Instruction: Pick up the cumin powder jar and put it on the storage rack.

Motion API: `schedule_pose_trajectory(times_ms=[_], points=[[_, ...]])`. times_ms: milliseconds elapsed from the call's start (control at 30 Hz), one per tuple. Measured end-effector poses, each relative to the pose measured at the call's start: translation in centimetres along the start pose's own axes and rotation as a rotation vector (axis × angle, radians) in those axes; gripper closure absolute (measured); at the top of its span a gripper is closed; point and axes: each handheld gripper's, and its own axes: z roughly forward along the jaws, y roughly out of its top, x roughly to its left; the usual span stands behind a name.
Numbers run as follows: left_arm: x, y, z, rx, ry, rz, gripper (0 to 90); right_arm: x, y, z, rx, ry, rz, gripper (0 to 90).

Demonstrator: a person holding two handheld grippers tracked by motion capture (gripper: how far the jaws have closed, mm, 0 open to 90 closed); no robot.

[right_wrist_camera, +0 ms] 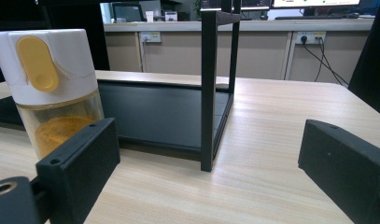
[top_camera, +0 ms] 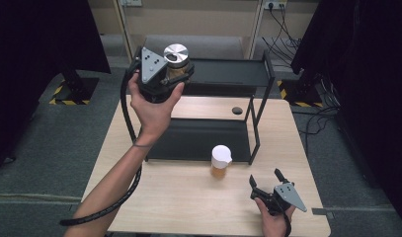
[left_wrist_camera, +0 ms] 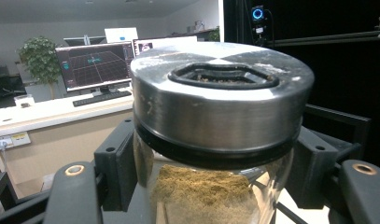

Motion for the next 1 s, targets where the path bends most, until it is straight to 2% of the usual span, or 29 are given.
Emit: schedule_pose_trajectory(times_ms=[200, 433, 1000], points=[[0.2, -0.1, 0.9, 0.009, 0.013, -0.023, 30.8, 0.0, 0.0, 0.0, 0.001, 0.001, 0.000, 5.6], [-0.1, 0.1, 2.2, 0.025, 0.039, 0.006, 30.8, 0.0, 0.0, 0.0, 0.002, 0.002, 0.000, 5.6], [-0.2, 0.6, 4.9, 0.069, 0.061, -0.013, 30.8, -0.1, 0.0, 0.0, 0.002, 0.004, 0.003, 5.6]])
